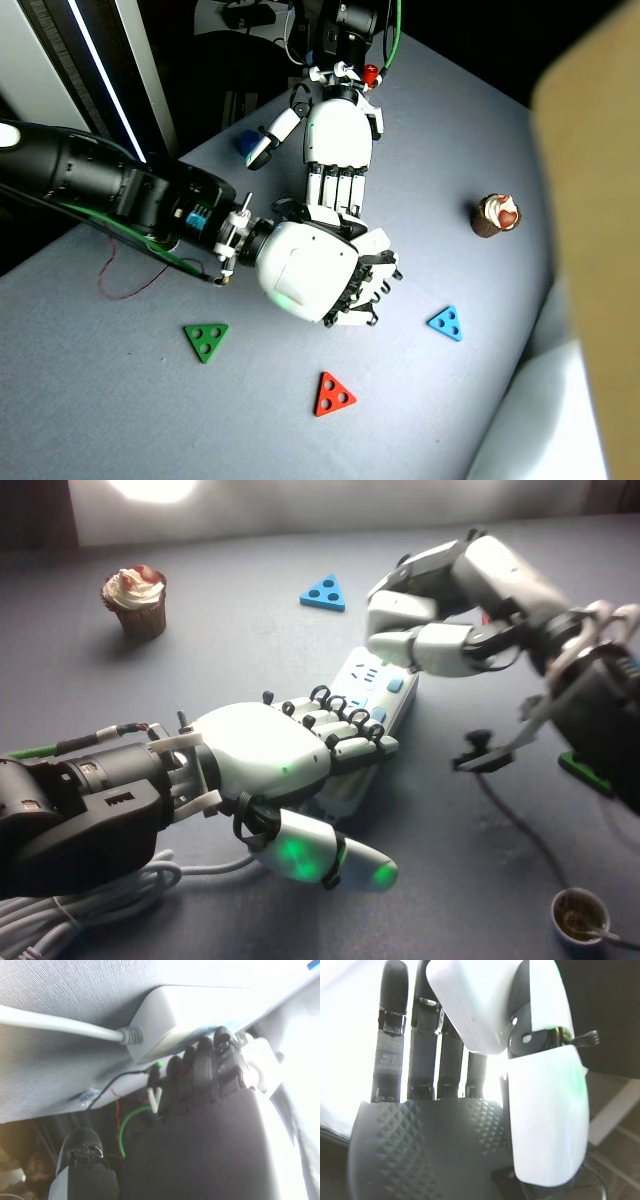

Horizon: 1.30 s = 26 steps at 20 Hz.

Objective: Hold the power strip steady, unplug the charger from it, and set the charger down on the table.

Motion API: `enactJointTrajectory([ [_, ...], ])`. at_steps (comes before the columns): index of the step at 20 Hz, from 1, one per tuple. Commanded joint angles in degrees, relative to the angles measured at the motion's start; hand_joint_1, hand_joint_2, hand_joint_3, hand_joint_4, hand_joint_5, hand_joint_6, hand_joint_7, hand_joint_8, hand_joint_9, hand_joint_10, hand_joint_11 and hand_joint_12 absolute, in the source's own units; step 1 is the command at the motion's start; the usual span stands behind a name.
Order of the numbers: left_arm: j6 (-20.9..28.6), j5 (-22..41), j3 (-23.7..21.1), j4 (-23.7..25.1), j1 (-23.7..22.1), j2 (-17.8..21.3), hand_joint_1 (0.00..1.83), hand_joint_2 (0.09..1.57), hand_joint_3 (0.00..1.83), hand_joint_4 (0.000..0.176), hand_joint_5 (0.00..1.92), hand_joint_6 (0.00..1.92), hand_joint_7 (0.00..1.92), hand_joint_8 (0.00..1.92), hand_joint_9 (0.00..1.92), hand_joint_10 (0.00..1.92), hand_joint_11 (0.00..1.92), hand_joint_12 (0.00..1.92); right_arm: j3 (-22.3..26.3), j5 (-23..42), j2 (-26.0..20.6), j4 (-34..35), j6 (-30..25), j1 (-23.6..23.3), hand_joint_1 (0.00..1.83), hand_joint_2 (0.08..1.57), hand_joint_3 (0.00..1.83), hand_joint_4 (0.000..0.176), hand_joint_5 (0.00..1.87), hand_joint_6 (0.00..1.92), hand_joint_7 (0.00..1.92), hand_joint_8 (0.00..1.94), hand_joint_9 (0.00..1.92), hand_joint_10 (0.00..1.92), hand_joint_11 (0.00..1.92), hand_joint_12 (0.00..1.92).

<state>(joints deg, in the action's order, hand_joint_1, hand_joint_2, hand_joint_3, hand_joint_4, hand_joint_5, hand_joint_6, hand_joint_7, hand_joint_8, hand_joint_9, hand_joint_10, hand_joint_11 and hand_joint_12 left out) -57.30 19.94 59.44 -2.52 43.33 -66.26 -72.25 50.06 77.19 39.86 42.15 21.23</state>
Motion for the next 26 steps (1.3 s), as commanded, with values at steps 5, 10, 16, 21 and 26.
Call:
enactJointTrajectory([
  [5, 0.4, 3.3, -0.4, -0.2, 0.0, 0.0, 0.00, 1.01, 0.00, 0.000, 0.07, 0.00, 0.07, 0.00, 0.08, 0.00, 0.02, 0.09, 2.9, 3.9, -6.2, -9.7, -0.1, -0.8, 1.24, 1.06, 0.00, 0.015, 1.07, 0.77, 1.14, 0.79, 1.19, 0.10, 0.57, 1.17],
  [10, 0.2, 3.2, -0.7, -0.2, -0.8, 0.3, 0.00, 1.01, 0.00, 0.000, 0.06, 0.00, 0.07, 0.00, 0.06, 0.00, 0.00, 0.08, 4.9, 5.2, -11.5, -23.6, 0.0, 1.9, 1.25, 1.04, 0.00, 0.023, 1.11, 0.74, 1.22, 0.61, 1.23, 0.04, 0.64, 1.14],
  [16, 0.1, 3.0, -1.0, -0.2, -1.2, 0.5, 0.00, 1.00, 0.00, 0.000, 0.05, 0.00, 0.06, 0.00, 0.05, 0.00, 0.00, 0.09, 4.4, 6.9, -14.2, -39.5, 0.9, 5.9, 1.38, 1.07, 0.00, 0.000, 0.99, 0.93, 1.24, 0.42, 0.96, 1.12, 0.65, 1.07],
  [21, 0.0, 2.8, -0.9, -0.3, -1.6, 1.1, 0.00, 1.01, 0.00, 0.000, 0.07, 0.01, 0.07, 0.00, 0.06, 0.01, 0.01, 0.09, 2.8, 8.1, -13.8, -43.1, 1.0, 8.9, 1.26, 1.11, 0.01, 0.000, 0.90, 1.10, 1.11, 0.75, 0.96, 0.53, 0.61, 0.99],
  [26, 0.0, 2.9, -0.8, -0.3, -1.7, 1.2, 0.00, 1.01, 0.00, 0.000, 0.07, 0.00, 0.08, 0.01, 0.07, 0.00, 0.01, 0.10, 3.4, 8.9, -13.3, -43.1, 1.4, 11.1, 1.21, 1.14, 0.00, 0.000, 0.76, 0.15, 0.85, 0.02, 0.86, 0.00, 0.45, 0.84],
])
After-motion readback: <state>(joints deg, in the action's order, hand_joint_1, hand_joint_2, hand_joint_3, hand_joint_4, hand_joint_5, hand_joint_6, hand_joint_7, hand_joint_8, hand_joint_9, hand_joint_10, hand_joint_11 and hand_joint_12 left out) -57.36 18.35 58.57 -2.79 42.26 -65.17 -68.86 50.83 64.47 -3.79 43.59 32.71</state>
